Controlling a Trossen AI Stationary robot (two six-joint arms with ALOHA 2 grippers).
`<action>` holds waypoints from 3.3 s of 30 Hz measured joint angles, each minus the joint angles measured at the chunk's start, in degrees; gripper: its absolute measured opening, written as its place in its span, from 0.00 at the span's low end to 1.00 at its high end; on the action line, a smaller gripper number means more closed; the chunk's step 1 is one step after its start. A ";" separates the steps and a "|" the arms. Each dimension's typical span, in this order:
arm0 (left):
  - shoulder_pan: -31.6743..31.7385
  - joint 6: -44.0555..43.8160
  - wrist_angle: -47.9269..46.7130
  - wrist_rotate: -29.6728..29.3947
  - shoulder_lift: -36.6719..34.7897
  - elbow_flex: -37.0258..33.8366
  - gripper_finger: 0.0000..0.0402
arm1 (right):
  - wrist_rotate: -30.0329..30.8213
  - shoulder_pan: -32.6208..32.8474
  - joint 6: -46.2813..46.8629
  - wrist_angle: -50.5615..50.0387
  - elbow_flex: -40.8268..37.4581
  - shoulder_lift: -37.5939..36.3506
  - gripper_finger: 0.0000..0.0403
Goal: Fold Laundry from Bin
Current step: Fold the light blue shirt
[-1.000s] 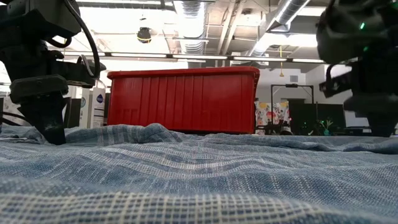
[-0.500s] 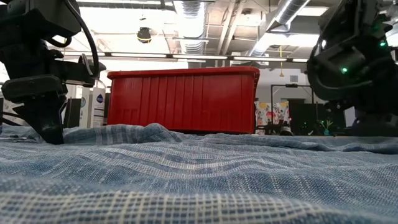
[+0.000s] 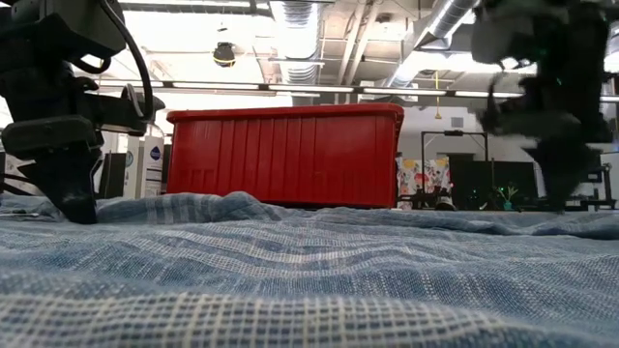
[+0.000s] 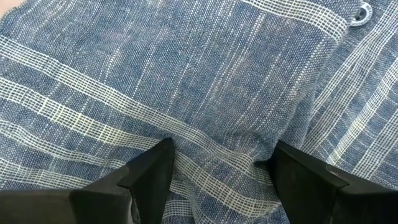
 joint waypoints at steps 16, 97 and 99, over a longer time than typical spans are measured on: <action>5.49 -0.84 3.62 2.65 -0.02 0.00 0.61 | 3.79 -7.50 -10.66 3.05 -2.06 10.84 0.04; 18.60 8.62 8.17 -14.40 -8.10 6.43 0.55 | 6.76 -26.67 -43.86 22.60 -1.29 1.87 0.18; 18.58 9.02 8.78 -13.42 -6.18 6.43 0.53 | 6.75 -26.67 -43.86 22.75 -1.29 1.87 0.18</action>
